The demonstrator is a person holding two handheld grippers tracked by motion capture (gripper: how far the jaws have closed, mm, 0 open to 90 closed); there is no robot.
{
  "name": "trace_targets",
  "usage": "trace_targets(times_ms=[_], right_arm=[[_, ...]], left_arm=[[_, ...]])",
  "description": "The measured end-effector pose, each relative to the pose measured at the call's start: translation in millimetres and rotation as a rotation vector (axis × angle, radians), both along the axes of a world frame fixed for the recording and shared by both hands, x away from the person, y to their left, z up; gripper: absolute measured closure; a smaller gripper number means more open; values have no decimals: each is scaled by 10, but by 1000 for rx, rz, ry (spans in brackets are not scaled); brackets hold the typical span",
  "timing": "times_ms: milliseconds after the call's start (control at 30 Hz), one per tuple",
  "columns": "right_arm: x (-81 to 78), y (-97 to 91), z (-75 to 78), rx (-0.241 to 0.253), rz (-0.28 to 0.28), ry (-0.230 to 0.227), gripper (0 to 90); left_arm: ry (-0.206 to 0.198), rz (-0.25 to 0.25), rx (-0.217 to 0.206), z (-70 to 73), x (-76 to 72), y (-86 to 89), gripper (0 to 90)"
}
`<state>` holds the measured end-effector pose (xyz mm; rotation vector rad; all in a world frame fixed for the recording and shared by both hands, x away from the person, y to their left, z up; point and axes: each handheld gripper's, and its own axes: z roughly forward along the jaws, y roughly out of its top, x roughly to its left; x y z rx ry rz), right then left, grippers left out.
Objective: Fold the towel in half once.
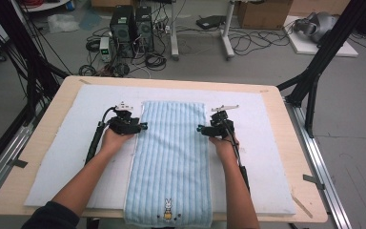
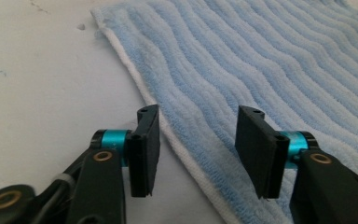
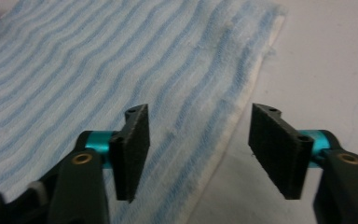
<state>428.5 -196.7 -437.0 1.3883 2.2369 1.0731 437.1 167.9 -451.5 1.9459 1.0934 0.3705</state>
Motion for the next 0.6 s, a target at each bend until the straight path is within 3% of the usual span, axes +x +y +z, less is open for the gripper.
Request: trace_targets(times_ms=[100,200,267,367,500,600], right_arm=[[51,80,-47,-32,-3,12,474],[79,164,-59,-63,-14,-4,560],[83,206,-61,-96,-14,-22,635],[95,246,-58,-82,23,-15,837],[176,249,-37,-66,-13,-3,855],[268,190,2,-17,-40,-21,854]], left_arm=[[-3,16,16,2,10,25,669],[20,-12,-32,-10,25,48,848],[39,-15,-50,-12,42,53,866],[76,7,-99,-22,83,86,877],[72,51,-117,-11,145,92,879],[52,64,-133,48,209,90,879]])
